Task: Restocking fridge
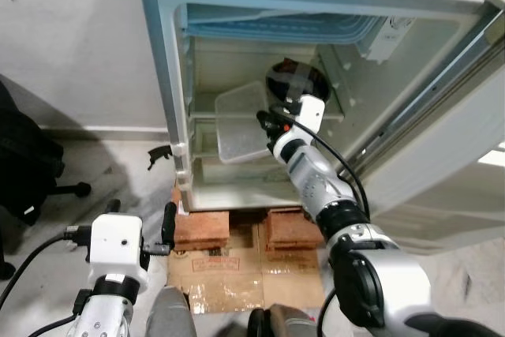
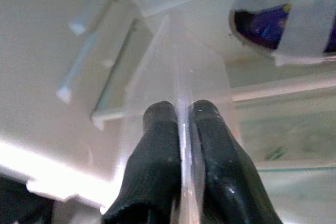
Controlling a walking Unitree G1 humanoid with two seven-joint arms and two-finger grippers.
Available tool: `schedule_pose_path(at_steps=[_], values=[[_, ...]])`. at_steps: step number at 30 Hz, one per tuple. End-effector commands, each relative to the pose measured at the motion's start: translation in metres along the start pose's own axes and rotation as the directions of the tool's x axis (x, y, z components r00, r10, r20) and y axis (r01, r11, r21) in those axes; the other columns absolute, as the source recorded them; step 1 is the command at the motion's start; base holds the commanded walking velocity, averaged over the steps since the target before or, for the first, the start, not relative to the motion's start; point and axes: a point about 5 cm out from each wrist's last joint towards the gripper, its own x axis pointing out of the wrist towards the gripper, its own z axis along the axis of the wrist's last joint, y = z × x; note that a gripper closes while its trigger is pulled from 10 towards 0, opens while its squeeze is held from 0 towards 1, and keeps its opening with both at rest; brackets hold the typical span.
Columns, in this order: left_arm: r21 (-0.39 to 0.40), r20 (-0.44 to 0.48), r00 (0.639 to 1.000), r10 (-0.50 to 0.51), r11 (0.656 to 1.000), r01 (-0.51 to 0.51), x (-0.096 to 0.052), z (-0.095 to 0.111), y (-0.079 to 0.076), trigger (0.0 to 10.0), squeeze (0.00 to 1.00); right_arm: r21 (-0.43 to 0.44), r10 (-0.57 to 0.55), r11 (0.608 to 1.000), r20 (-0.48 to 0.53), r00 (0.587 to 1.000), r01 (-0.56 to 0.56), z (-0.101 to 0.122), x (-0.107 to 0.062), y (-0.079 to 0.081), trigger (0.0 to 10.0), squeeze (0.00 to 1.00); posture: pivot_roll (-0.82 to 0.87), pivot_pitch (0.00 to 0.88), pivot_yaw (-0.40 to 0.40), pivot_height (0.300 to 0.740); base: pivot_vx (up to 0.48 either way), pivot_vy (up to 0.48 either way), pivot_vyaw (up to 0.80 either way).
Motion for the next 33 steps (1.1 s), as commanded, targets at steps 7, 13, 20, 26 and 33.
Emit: schedule_pose_path(at_steps=[7, 13, 20, 26, 33], values=[[-0.037, 0.032, 0.999, 0.034, 0.999, -0.033, 0.027, -0.005, 0.003, 10.0, 0.0, -0.15, 0.141, 0.978, -0.033, 0.989, -0.145, -0.007, -0.048, -0.005, 10.0, 0.0, 0.14, 0.0, -0.098, 0.74, 0.0, 0.0, 0.0], [-0.047, 0.04, 0.998, 0.038, 0.998, -0.036, 0.032, -0.006, 0.006, 10.0, 0.0, -0.191, 0.155, 0.968, -0.071, 0.985, -0.166, -0.008, -0.068, -0.012, 10.0, 0.0, 0.14, 0.0, -0.082, 0.74, 0.0, 0.0, 0.0], [-0.049, 0.047, 0.998, 0.033, 0.998, -0.031, 0.035, -0.008, 0.008, 10.0, 0.0, -0.202, 0.146, 0.966, -0.084, 0.986, -0.16, -0.011, -0.074, -0.009, 10.0, 0.0, 0.14, 0.0, -0.075, 0.74, 0.0, 0.34, 0.0], [-0.052, 0.047, 0.998, 0.034, 0.998, -0.031, 0.035, -0.009, 0.01, 10.0, 0.0, -0.205, 0.151, 0.964, -0.1, 0.983, -0.169, -0.013, -0.077, -0.005, 10.0, 0.0, 0.14, 0.0, -0.073, 0.74, 0.0, 0.36, 0.0], [-0.047, 0.052, 0.998, 0.034, 0.998, -0.032, 0.036, -0.009, 0.01, 10.0, 0.0, -0.215, 0.155, 0.961, -0.107, 0.982, -0.175, -0.012, -0.076, -0.003, 10.0, 0.0, 0.14, 0.0, -0.076, 0.74, 0.0, 0.362, 0.0]])
